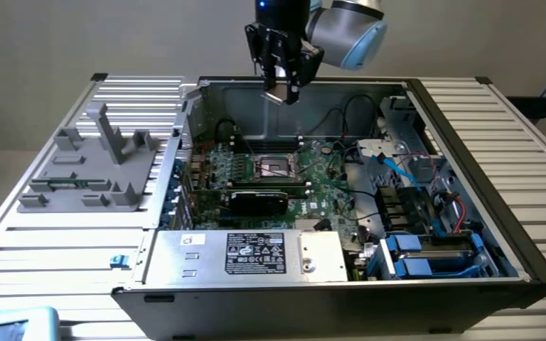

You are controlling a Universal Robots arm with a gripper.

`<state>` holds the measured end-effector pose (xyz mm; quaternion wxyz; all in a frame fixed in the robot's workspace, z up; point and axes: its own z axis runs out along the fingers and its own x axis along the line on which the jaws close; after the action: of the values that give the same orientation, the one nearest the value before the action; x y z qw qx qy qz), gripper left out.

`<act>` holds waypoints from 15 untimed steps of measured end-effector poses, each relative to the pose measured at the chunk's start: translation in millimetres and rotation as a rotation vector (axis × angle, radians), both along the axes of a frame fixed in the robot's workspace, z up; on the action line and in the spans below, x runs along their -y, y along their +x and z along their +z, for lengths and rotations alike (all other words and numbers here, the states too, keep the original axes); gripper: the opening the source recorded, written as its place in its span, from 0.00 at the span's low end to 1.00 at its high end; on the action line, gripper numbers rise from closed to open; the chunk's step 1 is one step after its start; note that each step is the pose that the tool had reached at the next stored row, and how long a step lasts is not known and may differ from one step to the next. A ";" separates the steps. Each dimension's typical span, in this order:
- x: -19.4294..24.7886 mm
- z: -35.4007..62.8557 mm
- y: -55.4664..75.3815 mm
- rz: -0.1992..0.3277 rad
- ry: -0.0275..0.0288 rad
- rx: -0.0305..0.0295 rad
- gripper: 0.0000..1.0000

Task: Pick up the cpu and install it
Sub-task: 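Place the cpu into insertion slot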

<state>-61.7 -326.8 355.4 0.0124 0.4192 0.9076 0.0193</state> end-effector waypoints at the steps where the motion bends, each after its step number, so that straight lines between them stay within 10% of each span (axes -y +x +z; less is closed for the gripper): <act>1: 0.0 -0.2 0.0 -0.017 0.0001 0.0001 0.55; 15: 0.0 -3.2 0.0 -0.265 0.0000 0.0000 0.55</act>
<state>-61.7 -326.8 352.2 0.0148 0.5353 0.8443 0.0175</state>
